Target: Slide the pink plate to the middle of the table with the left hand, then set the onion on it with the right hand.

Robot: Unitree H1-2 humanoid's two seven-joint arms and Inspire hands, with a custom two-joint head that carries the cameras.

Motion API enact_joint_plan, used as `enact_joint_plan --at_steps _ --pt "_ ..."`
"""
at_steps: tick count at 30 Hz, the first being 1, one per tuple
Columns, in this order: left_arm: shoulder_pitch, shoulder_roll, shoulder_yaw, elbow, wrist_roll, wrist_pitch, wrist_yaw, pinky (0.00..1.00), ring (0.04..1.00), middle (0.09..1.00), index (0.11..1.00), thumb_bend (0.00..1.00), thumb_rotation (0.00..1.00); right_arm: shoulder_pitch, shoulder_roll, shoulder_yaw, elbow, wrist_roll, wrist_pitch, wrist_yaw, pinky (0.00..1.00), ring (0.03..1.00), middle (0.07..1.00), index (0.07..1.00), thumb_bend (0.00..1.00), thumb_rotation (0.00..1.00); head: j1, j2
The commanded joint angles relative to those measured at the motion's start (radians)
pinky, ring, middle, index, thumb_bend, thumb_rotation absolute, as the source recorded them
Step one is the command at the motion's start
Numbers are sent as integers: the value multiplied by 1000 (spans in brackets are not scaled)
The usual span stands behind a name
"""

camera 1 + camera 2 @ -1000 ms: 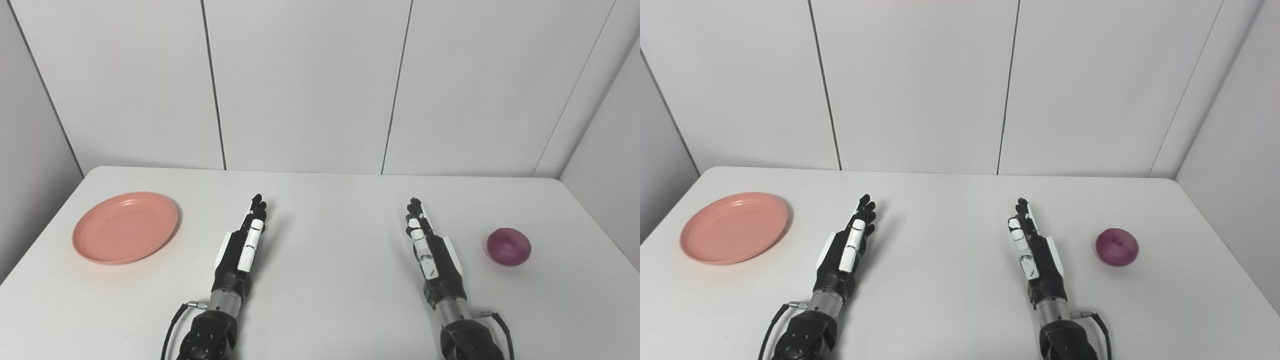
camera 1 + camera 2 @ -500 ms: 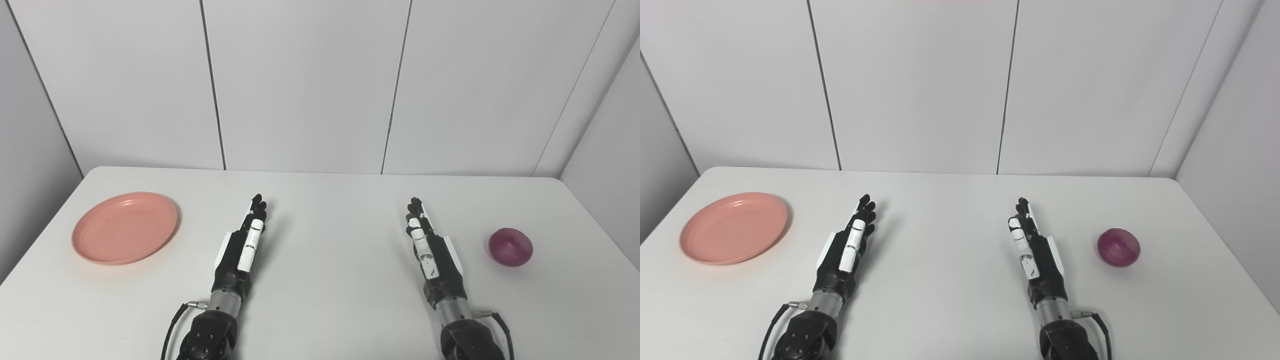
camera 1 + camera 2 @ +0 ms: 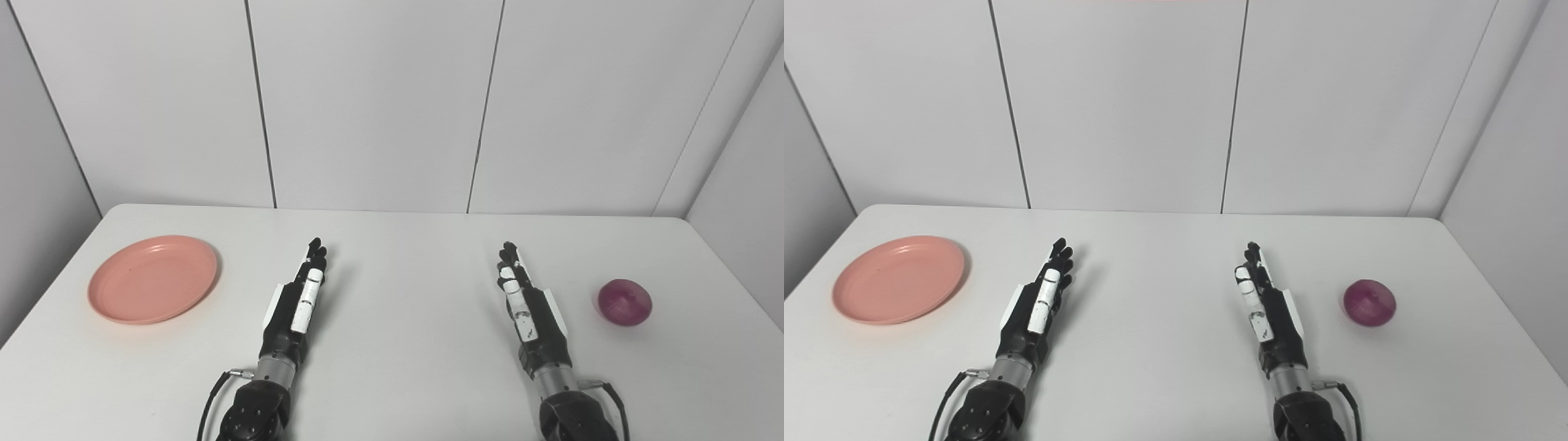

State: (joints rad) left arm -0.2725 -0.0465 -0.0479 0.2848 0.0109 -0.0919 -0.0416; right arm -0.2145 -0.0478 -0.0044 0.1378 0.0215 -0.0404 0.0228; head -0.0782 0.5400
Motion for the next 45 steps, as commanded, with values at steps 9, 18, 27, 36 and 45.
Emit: enact_joint_plan --at_steps 9,18,27,36,45 --pt "-41 5 -1 -27 -3 -13 -8 1000 1000 1000 1000 555 1000 -47 0 -5 -24 5 -45 4 1000 1000 1000 1000 573 953 0 0" --pt "-42 6 -1 -29 -4 -15 -9 1000 1000 1000 1000 547 1000 -46 3 -5 -34 16 -28 5 1000 1000 1000 1000 561 941 0 3" --pt "-46 3 2 -20 -16 -23 -18 1000 1000 1000 1000 560 1000 -44 0 -4 -37 12 -32 4 1000 1000 1000 1000 548 945 1 3" --pt "-47 1 7 -24 -22 -20 -24 1000 1000 1000 1000 564 1000 -47 0 -4 -32 15 -35 3 1000 1000 1000 1000 551 941 4 2" --pt "-61 -6 23 -39 -72 -18 -36 1000 1000 1000 1000 581 1000 -36 -15 -12 -48 25 -33 17 1000 1000 1000 1000 536 950 98 -18"
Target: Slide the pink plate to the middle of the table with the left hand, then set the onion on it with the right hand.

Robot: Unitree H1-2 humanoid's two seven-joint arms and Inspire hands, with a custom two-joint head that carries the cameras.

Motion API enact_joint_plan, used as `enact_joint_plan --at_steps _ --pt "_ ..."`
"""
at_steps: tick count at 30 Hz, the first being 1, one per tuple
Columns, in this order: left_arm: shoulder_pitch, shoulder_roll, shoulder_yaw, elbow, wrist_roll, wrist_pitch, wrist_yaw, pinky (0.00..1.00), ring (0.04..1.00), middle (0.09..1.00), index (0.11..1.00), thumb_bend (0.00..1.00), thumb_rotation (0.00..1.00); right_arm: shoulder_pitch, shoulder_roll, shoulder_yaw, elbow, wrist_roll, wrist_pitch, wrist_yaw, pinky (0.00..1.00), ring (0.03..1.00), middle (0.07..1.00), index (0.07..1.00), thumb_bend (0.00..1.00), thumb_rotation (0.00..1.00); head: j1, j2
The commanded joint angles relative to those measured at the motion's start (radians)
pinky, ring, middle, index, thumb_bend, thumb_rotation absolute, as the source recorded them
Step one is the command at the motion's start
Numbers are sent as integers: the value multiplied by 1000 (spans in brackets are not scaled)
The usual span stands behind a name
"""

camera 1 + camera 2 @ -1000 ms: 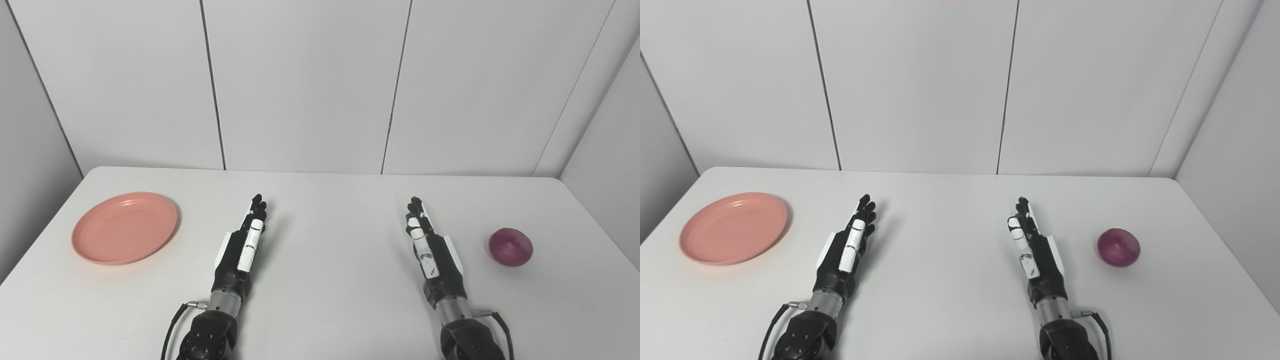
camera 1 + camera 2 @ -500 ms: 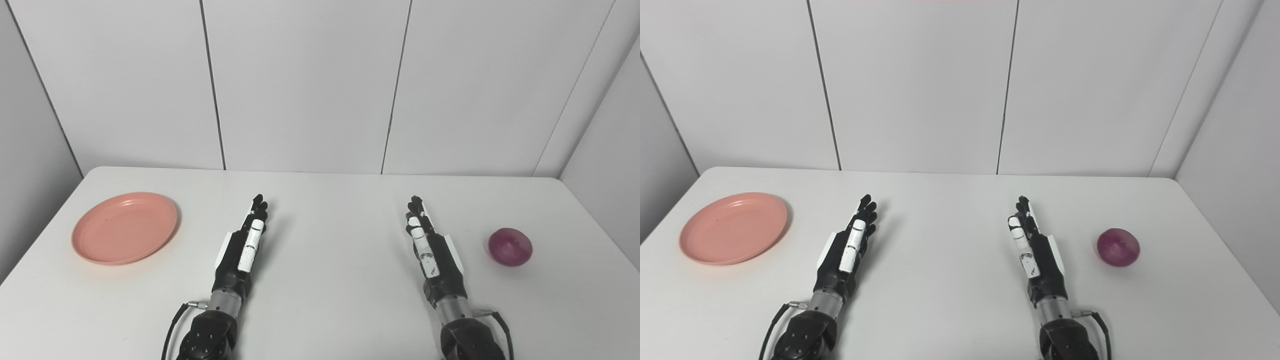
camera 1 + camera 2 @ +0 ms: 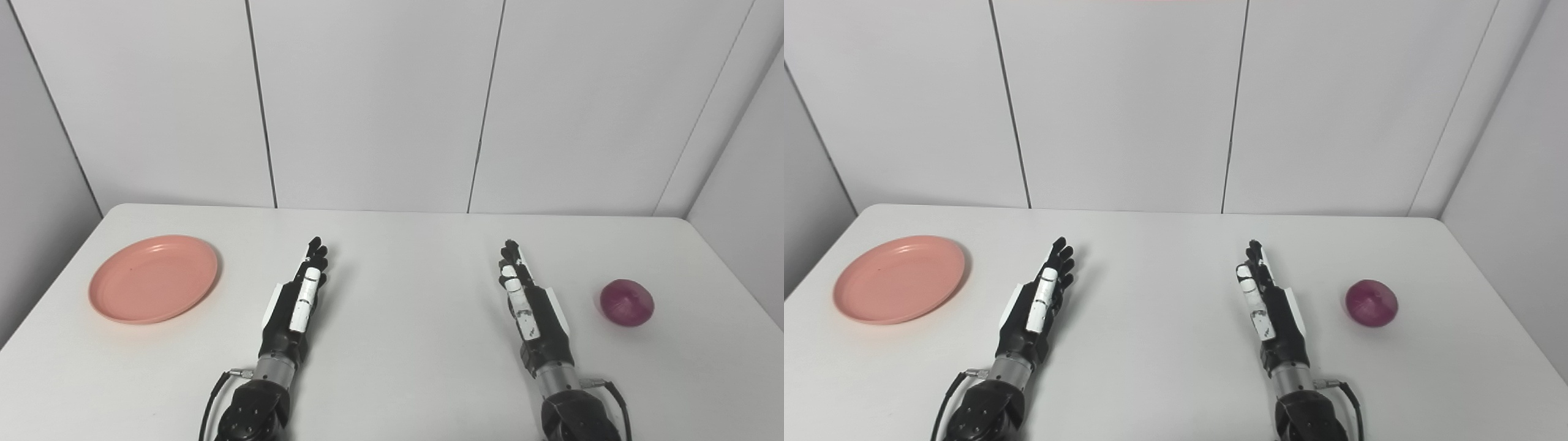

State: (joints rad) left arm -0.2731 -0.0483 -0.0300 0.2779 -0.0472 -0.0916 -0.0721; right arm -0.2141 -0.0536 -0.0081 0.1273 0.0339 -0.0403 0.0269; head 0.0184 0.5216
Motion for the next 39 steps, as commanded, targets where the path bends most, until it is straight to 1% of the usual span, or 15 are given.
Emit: enact_joint_plan --at_steps 1,2,5,9,10,11,12,13,15,19,22,26,31,33,39 --pt "-62 -7 7 -35 -11 -18 3 995 1000 1000 999 579 1000 -35 -13 -10 -39 15 -33 15 1000 1000 1000 1000 529 949 25 -4" --pt "-64 -8 9 -40 -12 -12 7 988 996 999 993 576 1000 -33 -17 -10 -40 12 -33 14 1000 1000 1000 1000 526 951 29 -5" --pt "-70 -10 14 -50 -14 1 15 975 986 992 983 574 1000 -28 -29 -10 -49 -3 -28 10 1000 1000 1000 1000 515 988 84 -16" --pt "-79 -1 9 -62 -10 22 10 972 974 982 973 598 1000 -23 -39 -12 -58 -4 -29 10 1000 1000 1000 1000 466 1000 135 -28" --pt "-79 0 9 -65 -9 27 9 970 971 979 971 603 1000 -22 -40 -13 -59 -3 -31 10 1000 1000 1000 1000 457 1000 135 -28" --pt "-80 6 6 -75 -8 39 5 970 971 979 971 603 1000 -22 -40 -17 -59 16 -29 19 1000 1000 1000 1000 456 1000 157 -34" --pt "-81 10 4 -82 -7 48 2 972 973 982 975 610 1000 -22 -40 -20 -59 31 -27 25 1000 1000 1000 1000 449 1000 157 -34" --pt "-83 17 2 -87 -7 49 -4 973 974 984 977 613 1000 -24 -41 -24 -56 50 -28 36 1000 1000 1000 1000 446 1000 182 -39" --pt "-88 26 -1 -90 -3 47 -8 986 985 996 992 618 1000 -26 -44 -28 -51 69 -31 50 1000 1000 1000 1000 424 1000 200 -44" --pt "-100 31 3 -87 -10 47 -2 999 994 1000 1000 617 1000 -23 -52 -31 -58 79 -25 62 1000 1000 1000 1000 433 1000 234 -53" --pt "-105 41 1 -103 13 64 11 996 995 1000 1000 613 1000 -20 -60 -32 -60 66 -37 57 1000 1000 1000 1000 420 1000 262 -58" --pt "-107 44 6 -116 11 81 13 1000 997 1000 1000 608 1000 -19 -65 -40 -55 67 -51 56 1000 1000 1000 1000 394 1000 288 -71" --pt "-119 45 35 -108 -9 79 18 1000 999 1000 1000 622 1000 -18 -71 -46 -55 59 -58 57 1000 1000 1000 1000 357 1000 308 -75" --pt "-125 50 46 -104 -9 73 20 1000 997 1000 999 623 1000 -16 -72 -48 -65 73 -42 66 1000 1000 1000 1000 368 1000 312 -79" --pt "-146 69 86 -96 -44 69 7 1000 999 1000 997 634 1000 -13 -76 -51 -94 82 -3 72 1000 1000 1000 1000 325 1000 324 -86"
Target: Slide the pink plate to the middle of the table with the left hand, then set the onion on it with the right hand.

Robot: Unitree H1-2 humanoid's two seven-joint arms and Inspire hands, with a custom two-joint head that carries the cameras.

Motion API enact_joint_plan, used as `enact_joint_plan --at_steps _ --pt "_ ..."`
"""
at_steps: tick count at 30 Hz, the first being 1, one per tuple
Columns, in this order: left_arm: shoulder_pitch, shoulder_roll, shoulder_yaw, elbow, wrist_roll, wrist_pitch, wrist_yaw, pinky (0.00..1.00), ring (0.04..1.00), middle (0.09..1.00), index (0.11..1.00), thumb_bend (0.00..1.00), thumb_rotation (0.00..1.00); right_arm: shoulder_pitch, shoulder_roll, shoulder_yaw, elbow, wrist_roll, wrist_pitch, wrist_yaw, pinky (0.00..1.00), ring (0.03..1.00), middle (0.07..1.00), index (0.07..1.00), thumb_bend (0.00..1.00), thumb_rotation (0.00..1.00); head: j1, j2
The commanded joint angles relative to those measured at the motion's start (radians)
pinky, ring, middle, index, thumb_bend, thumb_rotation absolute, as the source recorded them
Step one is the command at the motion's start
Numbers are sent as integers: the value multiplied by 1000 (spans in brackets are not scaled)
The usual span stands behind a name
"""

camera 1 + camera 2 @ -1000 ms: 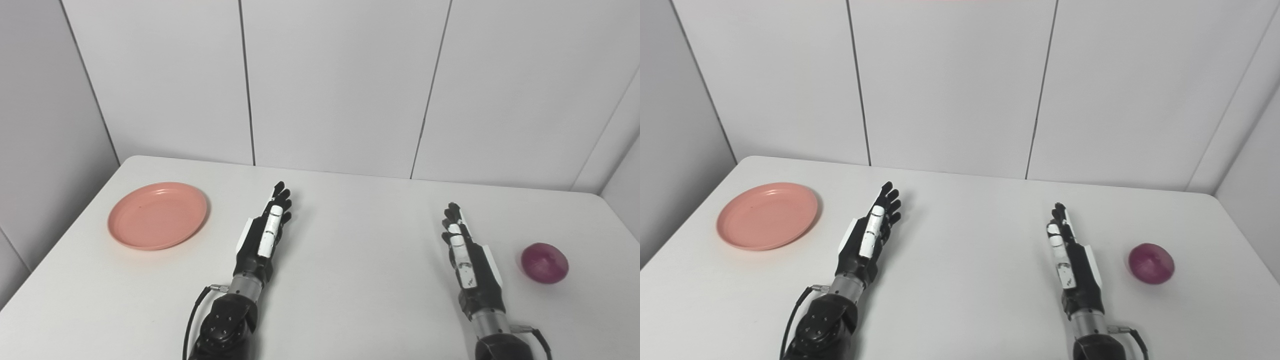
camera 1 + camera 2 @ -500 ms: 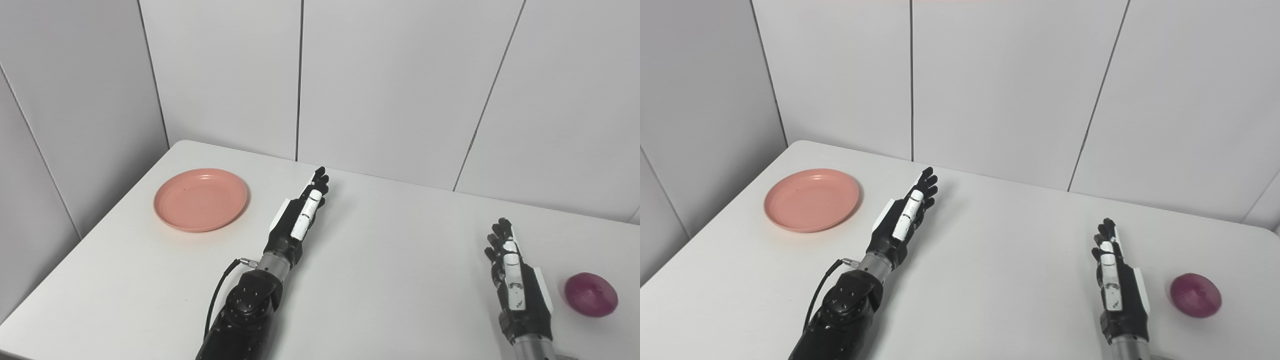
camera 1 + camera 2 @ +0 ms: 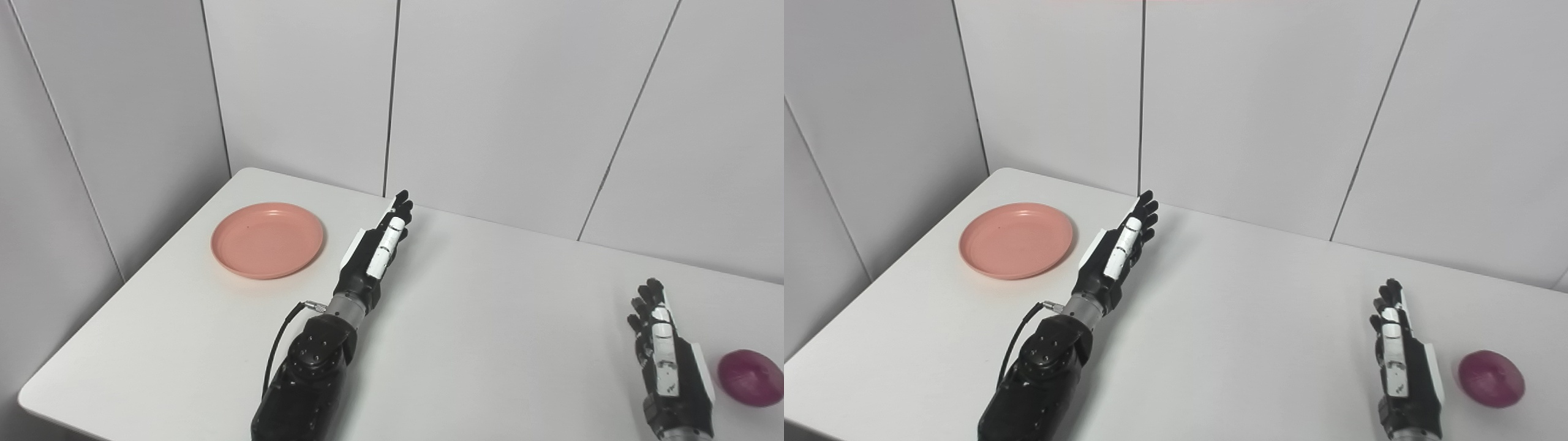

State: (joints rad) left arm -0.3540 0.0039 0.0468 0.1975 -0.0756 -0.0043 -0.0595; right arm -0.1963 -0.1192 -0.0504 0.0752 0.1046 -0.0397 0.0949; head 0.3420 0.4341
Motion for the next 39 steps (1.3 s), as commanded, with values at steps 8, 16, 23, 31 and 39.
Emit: enact_joint_plan --at_steps 8,16,23,31,39 --pt "-68 61 56 -67 -4 6 34 994 994 998 985 622 1000 -26 -5 -15 -65 22 15 2 1000 1000 1000 1000 296 1000 2 -2" --pt "-71 98 78 -76 -37 0 21 995 997 1000 998 612 1000 -21 1 -12 -76 14 19 -1 1000 1000 1000 1000 284 1000 6 -12" --pt "-76 132 119 -80 -43 14 56 988 983 985 978 615 1000 -14 2 -14 -96 31 48 3 1000 1000 1000 1000 284 1000 43 -35" --pt "-80 209 166 -88 -70 35 45 985 974 977 962 612 1000 -3 9 -9 -159 32 118 -10 1000 1000 1000 1000 241 1000 79 -49" --pt "-73 288 189 -92 -58 80 42 959 953 958 946 615 1000 -4 18 -10 -190 40 136 -9 1000 1000 1000 1000 216 1000 78 -55"
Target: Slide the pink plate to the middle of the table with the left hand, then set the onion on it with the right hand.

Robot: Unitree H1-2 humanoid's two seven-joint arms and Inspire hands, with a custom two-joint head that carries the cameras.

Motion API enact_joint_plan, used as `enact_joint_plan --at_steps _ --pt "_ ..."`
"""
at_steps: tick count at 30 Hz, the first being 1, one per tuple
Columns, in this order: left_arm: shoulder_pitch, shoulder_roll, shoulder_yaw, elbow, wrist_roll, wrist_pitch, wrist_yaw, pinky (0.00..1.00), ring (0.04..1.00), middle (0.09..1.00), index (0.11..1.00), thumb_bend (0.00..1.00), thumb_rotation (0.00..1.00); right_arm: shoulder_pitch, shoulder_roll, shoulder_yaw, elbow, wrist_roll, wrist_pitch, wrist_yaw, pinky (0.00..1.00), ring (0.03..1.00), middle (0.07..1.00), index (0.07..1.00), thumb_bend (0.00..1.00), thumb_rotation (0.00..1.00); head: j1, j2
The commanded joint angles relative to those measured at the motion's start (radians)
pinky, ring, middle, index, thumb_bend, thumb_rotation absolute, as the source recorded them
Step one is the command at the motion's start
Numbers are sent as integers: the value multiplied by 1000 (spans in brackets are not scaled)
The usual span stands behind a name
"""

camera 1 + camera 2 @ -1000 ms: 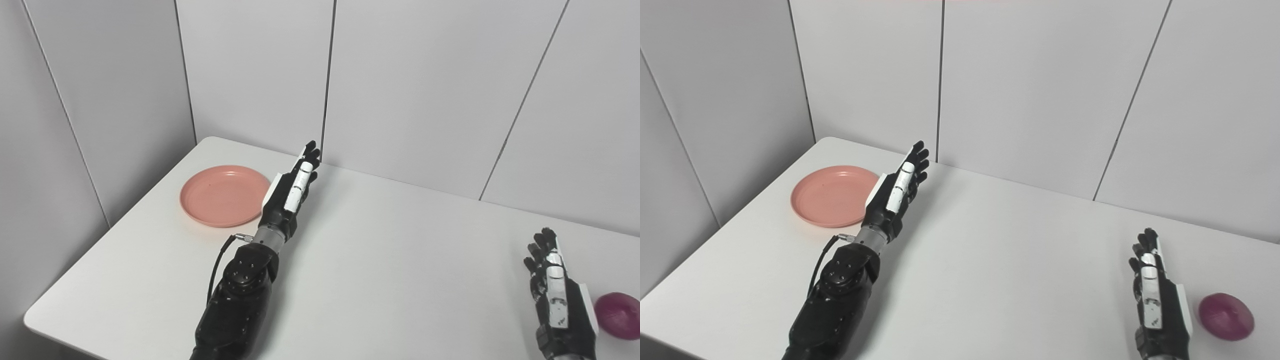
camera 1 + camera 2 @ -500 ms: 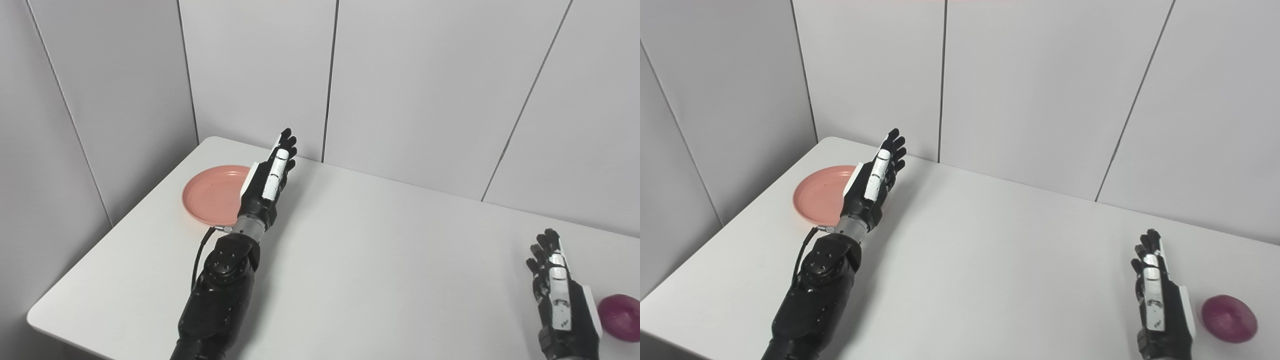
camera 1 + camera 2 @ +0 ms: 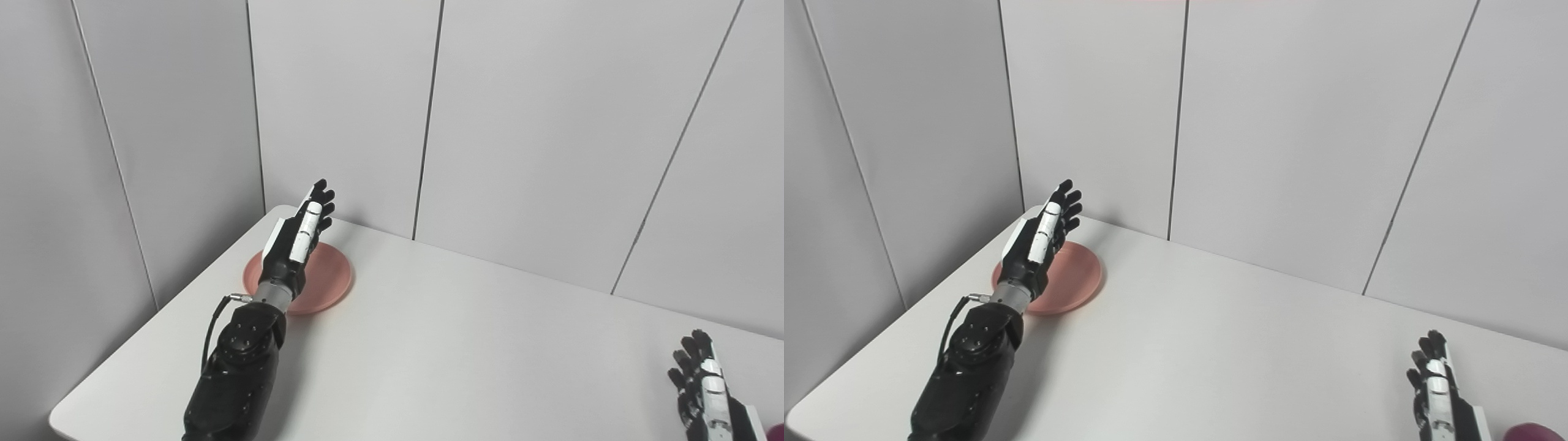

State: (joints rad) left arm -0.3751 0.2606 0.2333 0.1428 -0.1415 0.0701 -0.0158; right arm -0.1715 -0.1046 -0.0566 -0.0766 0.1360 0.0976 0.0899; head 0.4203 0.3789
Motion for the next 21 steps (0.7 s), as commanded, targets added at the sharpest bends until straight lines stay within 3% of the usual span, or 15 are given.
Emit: enact_joint_plan --at_steps 1,11,17,21 --pt "-50 43 4 -35 9 7 -5 963 953 960 949 620 1000 -29 5 -4 -42 9 0 -4 1000 1000 1000 1000 213 1000 1 -2" --pt "-48 102 29 -11 2 15 -5 950 952 957 944 602 1000 -27 11 -5 -76 9 35 -9 1000 1000 1000 1000 203 1000 2 -3" --pt "-49 134 42 12 -2 11 -11 985 950 945 933 650 1000 -21 9 3 -102 2 64 -9 1000 1000 1000 1000 181 1000 7 -8" --pt "-53 156 47 43 -1 -8 -14 943 949 951 938 652 1000 -22 8 4 -102 0 62 -7 1000 1000 1000 1000 165 1000 11 -10"
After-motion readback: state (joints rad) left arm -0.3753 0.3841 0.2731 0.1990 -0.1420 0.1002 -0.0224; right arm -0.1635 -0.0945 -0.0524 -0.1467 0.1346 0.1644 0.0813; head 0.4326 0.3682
